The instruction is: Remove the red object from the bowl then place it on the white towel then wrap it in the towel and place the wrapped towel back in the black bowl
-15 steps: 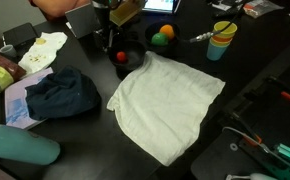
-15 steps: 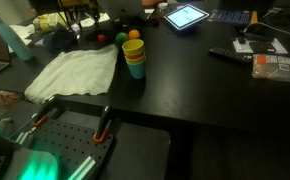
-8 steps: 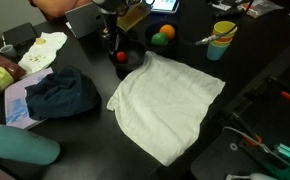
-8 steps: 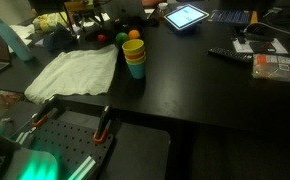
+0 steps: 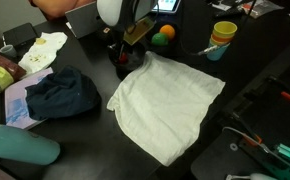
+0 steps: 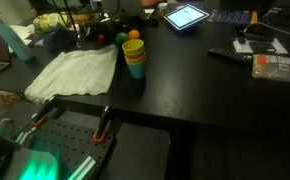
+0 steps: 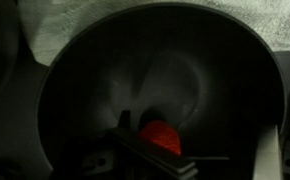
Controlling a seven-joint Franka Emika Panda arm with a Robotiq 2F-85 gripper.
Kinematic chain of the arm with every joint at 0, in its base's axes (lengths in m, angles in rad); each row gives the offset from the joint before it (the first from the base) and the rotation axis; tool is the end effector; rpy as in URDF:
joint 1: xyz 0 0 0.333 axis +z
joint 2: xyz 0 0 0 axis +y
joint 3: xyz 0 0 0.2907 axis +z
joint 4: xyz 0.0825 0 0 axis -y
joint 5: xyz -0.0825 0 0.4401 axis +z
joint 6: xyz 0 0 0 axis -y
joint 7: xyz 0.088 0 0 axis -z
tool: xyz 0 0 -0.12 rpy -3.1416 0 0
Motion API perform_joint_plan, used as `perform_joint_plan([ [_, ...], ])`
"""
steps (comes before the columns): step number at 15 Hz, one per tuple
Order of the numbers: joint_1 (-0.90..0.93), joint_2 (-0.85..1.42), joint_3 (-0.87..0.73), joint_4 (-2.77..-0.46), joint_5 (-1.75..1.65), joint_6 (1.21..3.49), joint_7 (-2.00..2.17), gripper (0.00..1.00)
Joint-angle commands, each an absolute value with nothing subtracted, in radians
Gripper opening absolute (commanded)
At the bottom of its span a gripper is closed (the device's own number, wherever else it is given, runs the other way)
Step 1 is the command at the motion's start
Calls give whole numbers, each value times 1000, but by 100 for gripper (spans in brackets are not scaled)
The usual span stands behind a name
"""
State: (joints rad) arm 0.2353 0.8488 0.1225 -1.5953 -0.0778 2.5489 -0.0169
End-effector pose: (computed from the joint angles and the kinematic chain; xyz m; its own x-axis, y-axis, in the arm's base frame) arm 0.6763 0.2472 0.0726 0.9197 0.3762 0.1128 0.3824 -0.9231 -0.0396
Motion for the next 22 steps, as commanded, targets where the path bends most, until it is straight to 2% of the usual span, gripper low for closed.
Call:
perform_joint_plan([
  [1,238,900,122,-1553,-84,2646,-32,100],
  [6,251,934,110,-1519,-102,2742,-52,100],
  [7,252,939,106,-1511,-108,2750,-60,90],
  [8,253,943,103,-1504,-114,2754,-65,74],
  [14,262,928,71,-1511,-133,2743,-54,27],
  [15,266,921,67,-1509,-133,2734,-44,23],
  [22,368,709,-58,-1635,-222,2635,56,23],
])
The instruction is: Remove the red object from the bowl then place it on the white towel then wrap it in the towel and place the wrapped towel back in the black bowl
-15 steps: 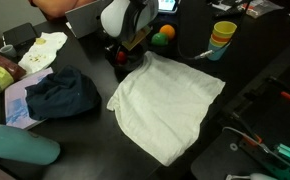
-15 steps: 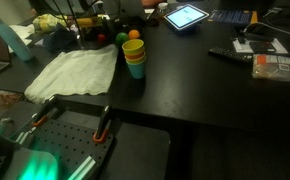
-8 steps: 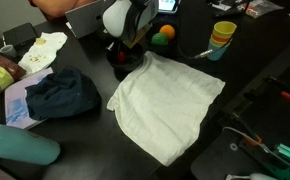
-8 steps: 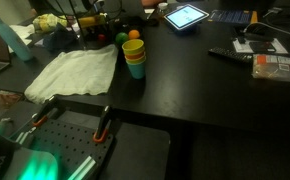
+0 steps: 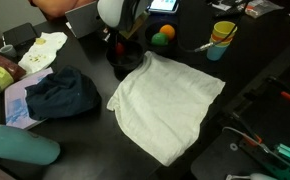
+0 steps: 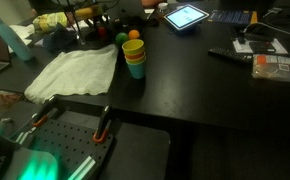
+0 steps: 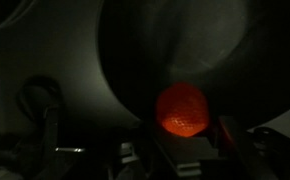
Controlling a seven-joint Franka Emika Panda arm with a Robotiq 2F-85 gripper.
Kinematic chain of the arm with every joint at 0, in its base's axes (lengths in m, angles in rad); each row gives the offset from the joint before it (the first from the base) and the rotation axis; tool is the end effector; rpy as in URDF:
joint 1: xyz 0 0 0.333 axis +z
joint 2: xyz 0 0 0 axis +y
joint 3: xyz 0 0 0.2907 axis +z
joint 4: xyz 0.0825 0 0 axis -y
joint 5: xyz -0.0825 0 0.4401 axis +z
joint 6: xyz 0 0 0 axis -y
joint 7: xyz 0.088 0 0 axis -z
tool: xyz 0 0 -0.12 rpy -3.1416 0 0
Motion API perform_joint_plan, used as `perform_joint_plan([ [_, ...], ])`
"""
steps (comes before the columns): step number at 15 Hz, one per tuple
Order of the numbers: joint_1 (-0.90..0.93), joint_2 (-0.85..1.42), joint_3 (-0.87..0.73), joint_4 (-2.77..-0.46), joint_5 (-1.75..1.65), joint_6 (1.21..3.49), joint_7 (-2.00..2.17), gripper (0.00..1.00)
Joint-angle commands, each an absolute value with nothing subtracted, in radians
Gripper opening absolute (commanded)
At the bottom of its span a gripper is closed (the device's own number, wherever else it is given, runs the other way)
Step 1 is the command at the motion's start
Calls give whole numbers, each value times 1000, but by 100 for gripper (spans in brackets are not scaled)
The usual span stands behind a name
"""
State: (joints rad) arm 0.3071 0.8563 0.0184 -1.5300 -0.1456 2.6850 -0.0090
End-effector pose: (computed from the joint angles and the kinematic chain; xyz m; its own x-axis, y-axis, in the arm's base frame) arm 0.7144 0.2433 0.1084 0.8575 0.4257 0.2888 0.4189 -0.9037 0.0883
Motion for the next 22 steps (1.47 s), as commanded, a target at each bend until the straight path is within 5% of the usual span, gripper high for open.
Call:
perform_joint_plan([
  [1,391,670,-87,-1657,-258,2610,83,23],
  [11,329,206,-2,-2130,-330,2207,233,23],
  [22,268,188,122,-2576,-195,2799,251,23],
])
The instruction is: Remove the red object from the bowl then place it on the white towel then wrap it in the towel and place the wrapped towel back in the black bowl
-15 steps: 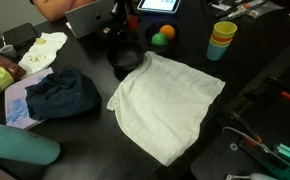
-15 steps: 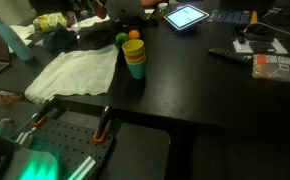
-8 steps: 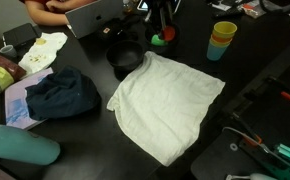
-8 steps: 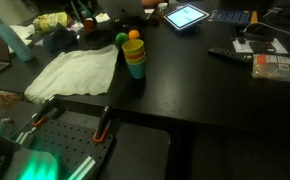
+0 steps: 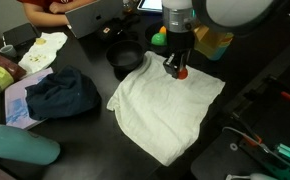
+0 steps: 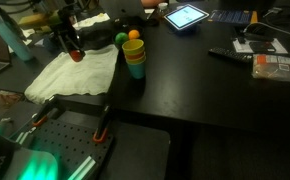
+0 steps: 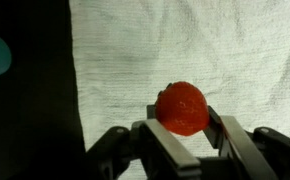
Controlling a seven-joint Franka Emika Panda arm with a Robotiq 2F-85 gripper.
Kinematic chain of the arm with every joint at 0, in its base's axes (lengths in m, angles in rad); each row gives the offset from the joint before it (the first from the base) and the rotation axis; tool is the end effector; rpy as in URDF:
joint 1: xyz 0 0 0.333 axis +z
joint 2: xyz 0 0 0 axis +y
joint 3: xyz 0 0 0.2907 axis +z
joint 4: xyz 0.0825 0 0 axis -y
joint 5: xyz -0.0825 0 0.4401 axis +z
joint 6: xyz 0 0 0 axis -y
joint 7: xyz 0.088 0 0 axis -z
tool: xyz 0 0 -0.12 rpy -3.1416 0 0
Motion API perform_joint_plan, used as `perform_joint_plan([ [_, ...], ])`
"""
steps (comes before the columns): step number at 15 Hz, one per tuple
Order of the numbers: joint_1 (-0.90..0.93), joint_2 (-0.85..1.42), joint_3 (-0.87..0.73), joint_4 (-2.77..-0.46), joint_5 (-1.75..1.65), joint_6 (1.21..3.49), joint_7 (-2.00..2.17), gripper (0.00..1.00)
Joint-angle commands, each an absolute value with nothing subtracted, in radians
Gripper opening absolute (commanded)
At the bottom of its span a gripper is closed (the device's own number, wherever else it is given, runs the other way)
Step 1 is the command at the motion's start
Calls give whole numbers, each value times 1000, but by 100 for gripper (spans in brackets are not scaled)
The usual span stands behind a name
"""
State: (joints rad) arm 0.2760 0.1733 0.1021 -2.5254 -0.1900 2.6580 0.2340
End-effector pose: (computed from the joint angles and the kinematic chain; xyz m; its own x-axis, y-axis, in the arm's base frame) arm 0.4410 0.1829 0.1197 0.9514 0.3068 -0.0277 0.3080 -0.9486 0.0722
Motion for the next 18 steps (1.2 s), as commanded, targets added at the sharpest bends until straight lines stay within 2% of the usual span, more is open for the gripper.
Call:
perform_joint_plan([
  [1,278,200,121,-2587,-203,2849,258,23],
  [10,399,317,33,-2559,-279,3048,336,23],
  [11,404,324,27,-2553,-273,3062,347,73],
  [12,412,331,17,-2548,-268,3073,357,74],
  [15,499,330,-103,-2520,-304,3029,431,96],
  [18,616,302,-281,-2492,-374,2946,543,100],
])
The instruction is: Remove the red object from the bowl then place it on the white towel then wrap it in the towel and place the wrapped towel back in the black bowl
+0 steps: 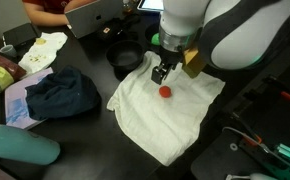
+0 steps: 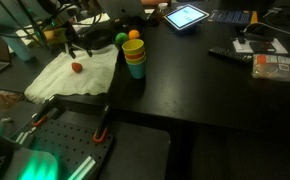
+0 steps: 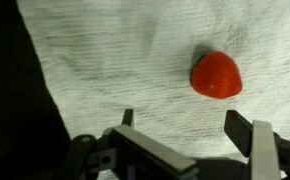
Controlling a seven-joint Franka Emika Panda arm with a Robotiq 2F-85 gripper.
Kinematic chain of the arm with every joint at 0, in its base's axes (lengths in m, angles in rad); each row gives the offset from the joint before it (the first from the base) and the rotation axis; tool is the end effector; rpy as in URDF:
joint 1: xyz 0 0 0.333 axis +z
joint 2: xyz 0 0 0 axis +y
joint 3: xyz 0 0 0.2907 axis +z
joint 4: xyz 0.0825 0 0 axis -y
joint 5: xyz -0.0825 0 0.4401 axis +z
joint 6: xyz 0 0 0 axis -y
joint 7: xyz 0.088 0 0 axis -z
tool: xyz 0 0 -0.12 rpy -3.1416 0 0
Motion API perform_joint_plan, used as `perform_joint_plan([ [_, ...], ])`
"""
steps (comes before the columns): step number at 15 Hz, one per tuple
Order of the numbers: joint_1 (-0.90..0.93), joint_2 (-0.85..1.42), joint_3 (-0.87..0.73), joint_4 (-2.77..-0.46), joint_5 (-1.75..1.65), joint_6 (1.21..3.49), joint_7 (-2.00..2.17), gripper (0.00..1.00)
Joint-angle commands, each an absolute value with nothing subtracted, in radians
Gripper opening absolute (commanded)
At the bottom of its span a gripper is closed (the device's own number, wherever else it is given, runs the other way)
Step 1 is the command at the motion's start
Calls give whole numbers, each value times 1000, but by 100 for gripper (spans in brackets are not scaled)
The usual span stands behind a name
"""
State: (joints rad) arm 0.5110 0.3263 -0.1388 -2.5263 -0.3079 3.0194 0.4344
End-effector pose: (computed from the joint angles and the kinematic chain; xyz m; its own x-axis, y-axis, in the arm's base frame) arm 0.4419 0.1878 0.0796 0.9508 0.2497 0.1833 0.2432 -0.9683 0.0576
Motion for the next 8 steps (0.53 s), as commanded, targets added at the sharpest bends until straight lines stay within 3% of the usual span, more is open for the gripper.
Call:
perform_joint_plan([
  [1,650,289,-339,-2487,-409,2907,578,100],
  [5,692,211,-433,-2532,-461,2713,661,100],
  [8,534,108,-292,-2611,-481,2626,651,100],
])
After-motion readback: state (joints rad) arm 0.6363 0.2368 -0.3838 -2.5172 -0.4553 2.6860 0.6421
